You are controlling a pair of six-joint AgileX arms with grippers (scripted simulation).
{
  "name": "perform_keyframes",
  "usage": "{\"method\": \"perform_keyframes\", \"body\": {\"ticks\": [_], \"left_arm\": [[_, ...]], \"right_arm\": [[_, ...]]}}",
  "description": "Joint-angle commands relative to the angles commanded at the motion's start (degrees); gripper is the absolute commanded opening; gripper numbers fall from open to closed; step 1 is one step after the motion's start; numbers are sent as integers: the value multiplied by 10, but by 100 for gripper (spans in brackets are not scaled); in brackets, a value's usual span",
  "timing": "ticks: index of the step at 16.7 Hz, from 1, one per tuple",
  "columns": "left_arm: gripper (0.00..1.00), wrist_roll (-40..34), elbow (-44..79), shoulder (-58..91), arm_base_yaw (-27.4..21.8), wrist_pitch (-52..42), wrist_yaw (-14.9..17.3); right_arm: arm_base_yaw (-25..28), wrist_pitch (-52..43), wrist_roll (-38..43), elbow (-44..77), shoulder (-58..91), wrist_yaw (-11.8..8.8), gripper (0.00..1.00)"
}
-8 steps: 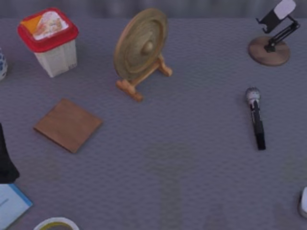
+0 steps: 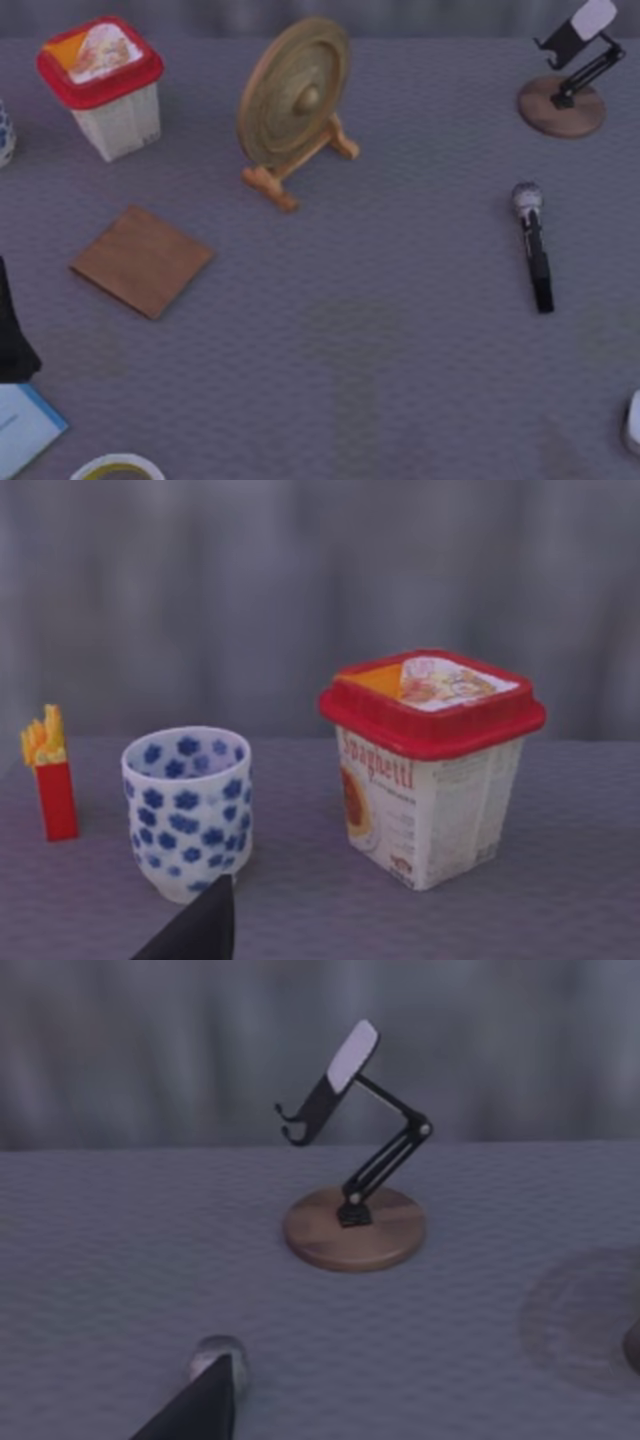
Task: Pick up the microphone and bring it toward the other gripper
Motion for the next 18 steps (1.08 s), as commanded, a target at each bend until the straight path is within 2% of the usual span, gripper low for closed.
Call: {"method": "perform_keyframes", "body": {"ticks": [12, 18], "left_arm": [[100, 0, 0, 0, 0, 0, 0], [100, 0, 0, 0, 0, 0, 0]], "right_arm": [[95, -345, 105, 493, 686, 12, 100], [133, -475, 147, 691, 936, 14, 100]]}}
